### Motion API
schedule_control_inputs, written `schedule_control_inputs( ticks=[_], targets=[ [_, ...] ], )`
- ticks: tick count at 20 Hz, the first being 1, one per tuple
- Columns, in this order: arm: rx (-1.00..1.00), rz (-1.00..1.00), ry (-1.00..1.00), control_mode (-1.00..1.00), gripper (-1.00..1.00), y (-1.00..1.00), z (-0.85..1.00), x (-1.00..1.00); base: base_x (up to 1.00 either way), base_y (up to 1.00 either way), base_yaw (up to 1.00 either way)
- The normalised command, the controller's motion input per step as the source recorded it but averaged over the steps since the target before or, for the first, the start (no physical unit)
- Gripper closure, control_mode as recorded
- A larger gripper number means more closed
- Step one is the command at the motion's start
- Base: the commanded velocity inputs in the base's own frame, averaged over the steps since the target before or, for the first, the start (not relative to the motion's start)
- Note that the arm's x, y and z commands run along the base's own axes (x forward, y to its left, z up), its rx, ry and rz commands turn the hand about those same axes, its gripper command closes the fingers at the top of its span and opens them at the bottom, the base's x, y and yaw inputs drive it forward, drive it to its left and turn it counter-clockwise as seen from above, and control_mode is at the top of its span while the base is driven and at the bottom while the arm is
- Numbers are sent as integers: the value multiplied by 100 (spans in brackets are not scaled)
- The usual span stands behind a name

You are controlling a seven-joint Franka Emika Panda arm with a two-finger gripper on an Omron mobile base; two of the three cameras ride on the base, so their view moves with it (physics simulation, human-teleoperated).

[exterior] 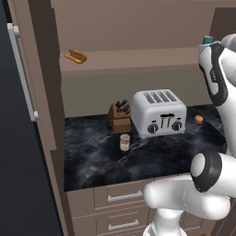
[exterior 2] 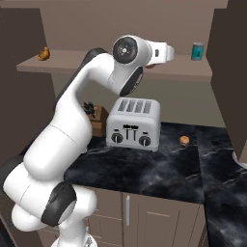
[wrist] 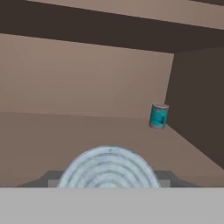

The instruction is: Pick the cans from the counter and place them in their designated side in the cabinet.

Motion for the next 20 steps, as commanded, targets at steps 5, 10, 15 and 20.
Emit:
schedule_control_inputs(
  ticks=[5, 10, 15, 20],
  targets=[
    [0, -1, 3, -100, 100, -2, -6, 21, 0, 0, 0],
    [0, 0, 2, -100, 100, -3, -5, 22, 0, 0, 0],
    [0, 0, 2, -100, 100, -5, -3, 22, 0, 0, 0],
    [0, 0, 1, -100, 100, -7, -1, 19, 0, 0, 0]
  ],
)
